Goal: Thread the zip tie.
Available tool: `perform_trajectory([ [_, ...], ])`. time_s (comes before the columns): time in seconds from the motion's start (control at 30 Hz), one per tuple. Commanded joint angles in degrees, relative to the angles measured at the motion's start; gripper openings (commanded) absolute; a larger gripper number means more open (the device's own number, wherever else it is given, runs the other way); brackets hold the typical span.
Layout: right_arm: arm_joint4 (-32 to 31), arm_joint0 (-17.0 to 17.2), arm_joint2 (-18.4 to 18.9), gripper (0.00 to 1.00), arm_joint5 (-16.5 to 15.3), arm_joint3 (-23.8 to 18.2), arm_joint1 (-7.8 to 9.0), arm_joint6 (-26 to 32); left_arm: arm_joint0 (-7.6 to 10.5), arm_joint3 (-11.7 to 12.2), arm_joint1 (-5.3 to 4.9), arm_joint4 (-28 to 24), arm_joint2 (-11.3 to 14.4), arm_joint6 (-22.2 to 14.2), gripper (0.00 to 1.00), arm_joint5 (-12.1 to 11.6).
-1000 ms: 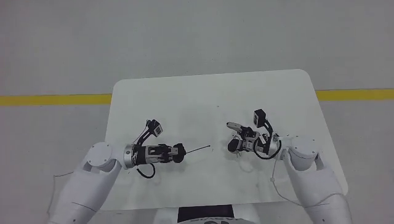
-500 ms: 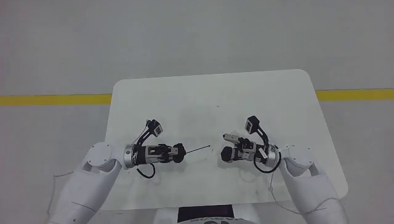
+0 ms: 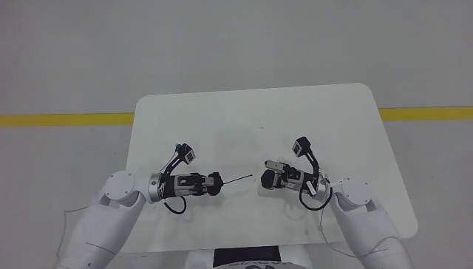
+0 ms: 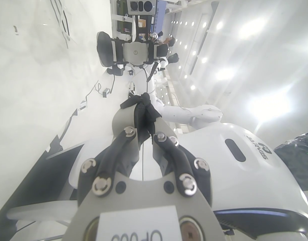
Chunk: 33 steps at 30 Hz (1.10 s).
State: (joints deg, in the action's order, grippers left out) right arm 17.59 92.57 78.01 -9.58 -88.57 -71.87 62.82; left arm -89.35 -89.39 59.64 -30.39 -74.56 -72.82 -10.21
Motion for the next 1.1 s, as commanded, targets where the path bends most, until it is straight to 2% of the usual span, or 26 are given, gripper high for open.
perform_trajectory([
  [0.0, 0.9, 0.2, -0.5, 1.00, -0.5, -0.2, -0.08, -1.0, 0.00, 0.0, 0.00, 0.0, 0.0, 0.0, 0.00, 0.0],
  [0.2, 3.0, -0.3, -1.8, 1.00, -5.3, 1.1, -0.03, -1.3, 0.00, 0.0, 0.00, 0.0, 0.0, 0.0, 0.00, 0.0],
  [0.37, 3.1, -1.5, -3.7, 1.00, -9.2, 2.4, -0.22, -4.2, 0.00, 0.0, 0.00, 0.0, 0.0, 0.0, 0.00, 0.0],
  [0.67, 3.1, -1.4, -3.8, 1.00, -8.9, 2.5, -0.23, -4.5, 0.00, 0.0, 0.00, 0.0, 0.0, 0.0, 0.00, 0.0],
  [0.8, 4.4, -1.5, -5.5, 1.00, -8.0, 3.3, -0.28, -4.6, 0.00, 0.0, 0.00, 0.0, 0.0, 0.0, 0.00, 0.0],
  [0.93, 6.3, -1.7, -6.3, 1.00, -8.7, 4.6, -0.26, -4.5, 0.00, 0.0, 0.00, 0.0, 0.0, 0.0, 0.00, 0.0],
  [0.97, 6.7, -1.7, -6.5, 0.85, -8.8, 4.8, -0.25, -4.6, 0.00, 0.0, 0.00, 0.0, 0.0, 0.0, 0.00, 0.0],
  [1.0, 7.1, -1.7, -6.6, 0.53, -8.9, 5.0, -0.23, -4.6, 0.00, 0.0, 0.00, 0.0, 0.0, 0.0, 0.00, 0.0],
  [1.07, 7.5, -1.8, -6.7, 0.45, -9.3, 5.4, -0.15, -4.5, 0.00, 0.0, 0.00, 0.0, 0.0, 0.0, 0.00, 0.0],
])
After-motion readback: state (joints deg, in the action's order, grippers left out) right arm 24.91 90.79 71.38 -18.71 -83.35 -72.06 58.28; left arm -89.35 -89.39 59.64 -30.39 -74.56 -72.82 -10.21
